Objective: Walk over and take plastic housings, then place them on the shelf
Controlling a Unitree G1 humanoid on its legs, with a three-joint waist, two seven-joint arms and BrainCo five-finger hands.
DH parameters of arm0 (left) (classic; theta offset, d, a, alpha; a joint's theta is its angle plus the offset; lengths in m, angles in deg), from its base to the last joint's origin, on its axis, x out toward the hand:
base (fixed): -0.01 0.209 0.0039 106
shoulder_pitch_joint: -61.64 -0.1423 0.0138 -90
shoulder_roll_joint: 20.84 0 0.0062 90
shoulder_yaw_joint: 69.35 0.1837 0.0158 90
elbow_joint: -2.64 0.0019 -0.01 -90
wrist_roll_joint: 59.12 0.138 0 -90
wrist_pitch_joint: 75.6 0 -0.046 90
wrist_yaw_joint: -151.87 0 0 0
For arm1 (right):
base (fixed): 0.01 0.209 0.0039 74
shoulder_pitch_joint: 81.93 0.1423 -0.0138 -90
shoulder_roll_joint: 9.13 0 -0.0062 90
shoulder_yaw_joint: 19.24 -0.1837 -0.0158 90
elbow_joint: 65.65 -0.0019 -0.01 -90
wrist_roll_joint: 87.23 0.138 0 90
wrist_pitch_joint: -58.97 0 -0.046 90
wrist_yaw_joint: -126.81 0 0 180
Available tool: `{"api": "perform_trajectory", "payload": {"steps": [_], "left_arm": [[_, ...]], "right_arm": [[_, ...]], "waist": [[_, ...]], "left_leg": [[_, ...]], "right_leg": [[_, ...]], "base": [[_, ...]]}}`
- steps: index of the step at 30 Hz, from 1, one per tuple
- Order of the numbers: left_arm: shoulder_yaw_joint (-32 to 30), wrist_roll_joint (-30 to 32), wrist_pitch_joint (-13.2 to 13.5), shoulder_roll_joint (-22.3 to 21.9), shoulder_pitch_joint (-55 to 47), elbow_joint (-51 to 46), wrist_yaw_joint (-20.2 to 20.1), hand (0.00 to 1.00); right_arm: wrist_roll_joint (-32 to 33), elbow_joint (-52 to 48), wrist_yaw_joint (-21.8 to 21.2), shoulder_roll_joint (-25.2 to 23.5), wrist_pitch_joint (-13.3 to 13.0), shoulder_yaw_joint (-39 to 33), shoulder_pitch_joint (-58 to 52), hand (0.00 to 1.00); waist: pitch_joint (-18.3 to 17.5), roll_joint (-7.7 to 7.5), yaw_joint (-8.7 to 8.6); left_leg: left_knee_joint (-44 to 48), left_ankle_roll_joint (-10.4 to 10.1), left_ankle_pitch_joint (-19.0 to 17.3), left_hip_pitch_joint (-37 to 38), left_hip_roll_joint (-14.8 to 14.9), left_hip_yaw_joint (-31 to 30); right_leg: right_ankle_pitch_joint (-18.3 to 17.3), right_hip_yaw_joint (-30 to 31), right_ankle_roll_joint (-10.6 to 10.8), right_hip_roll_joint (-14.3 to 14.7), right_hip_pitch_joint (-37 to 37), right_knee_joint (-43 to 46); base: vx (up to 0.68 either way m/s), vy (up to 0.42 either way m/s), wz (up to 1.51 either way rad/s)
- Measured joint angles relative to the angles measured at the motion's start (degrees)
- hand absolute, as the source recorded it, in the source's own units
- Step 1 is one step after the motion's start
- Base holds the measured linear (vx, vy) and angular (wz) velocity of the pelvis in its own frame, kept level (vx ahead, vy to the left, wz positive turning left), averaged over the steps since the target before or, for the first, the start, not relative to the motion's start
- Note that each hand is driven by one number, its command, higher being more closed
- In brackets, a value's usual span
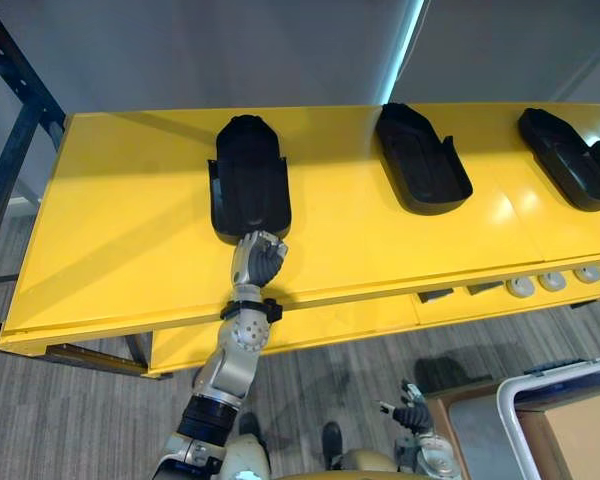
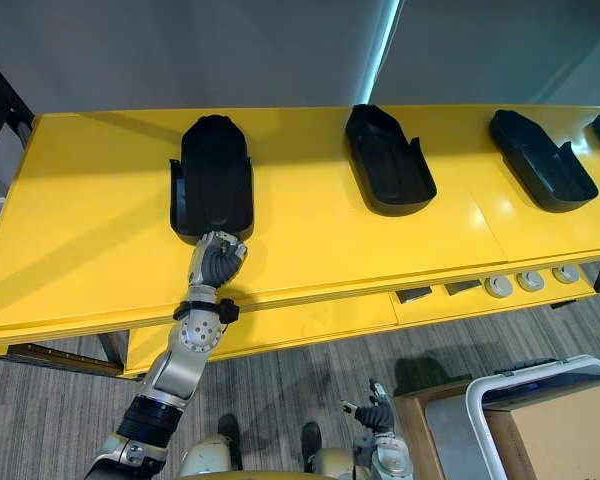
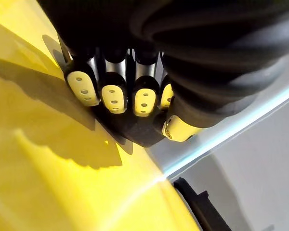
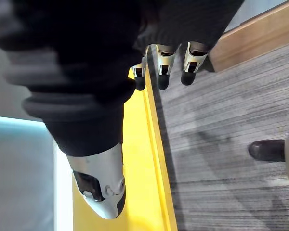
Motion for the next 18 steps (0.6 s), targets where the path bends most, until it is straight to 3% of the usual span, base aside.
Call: {"api": "perform_trajectory", "payload": {"steps": [5,7,12,15,18], "left_arm": [[0.0,-0.4,0.1,0.1,-0.4,-3.4,0.2,1.0],[0.0,-2.0,1.5,0.5,-2.0,-11.6,0.4,1.0],[-0.7,-9.2,7.6,3.5,-5.0,-27.2,1.4,1.0],[-4.9,-12.8,11.0,3.5,-9.3,-36.2,2.3,1.0],[-12.2,-16.9,13.8,3.3,-14.5,-42.5,5.8,1.0]], "right_arm": [[0.0,0.1,0.0,0.0,0.0,0.0,0.0,0.0],[0.0,0.2,0.1,0.0,0.0,0.0,0.1,0.0],[0.0,1.9,0.0,0.0,0.0,-0.1,0.5,0.0],[0.0,3.1,0.0,-0.1,0.4,-0.2,1.1,0.0],[0.0,4.1,0.1,-0.2,0.6,-0.2,1.3,0.0]], "waist": [[0.0,0.01,0.04],[0.1,0.01,0.2],[0.0,0.12,0.37],[0.1,0.21,0.5],[0.1,0.25,1.76]], "left_leg": [[0.0,0.0,0.0,0.4,-0.4,-1.4],[-0.2,0.1,0.1,1.1,-0.7,-1.9],[-0.9,0.1,0.4,2.8,-1.8,-4.3],[-2.3,0.1,1.1,3.7,-2.7,-5.9],[-2.5,-0.1,1.2,4.0,-3.1,-7.8]], "right_leg": [[-0.1,-1.2,0.1,-0.2,1.0,-0.1],[-0.4,-1.7,0.1,-0.4,2.0,-0.1],[-1.4,-4.3,0.0,-1.0,4.7,0.0],[-2.1,-6.0,0.0,-1.3,5.8,0.3],[-2.6,-7.7,-0.3,-1.6,6.9,0.3]], "base": [[-0.02,-0.002,0.14],[0.01,0.006,0.15],[0.02,-0.003,0.28],[0.01,-0.012,0.34],[0.0,-0.015,0.38]]}}
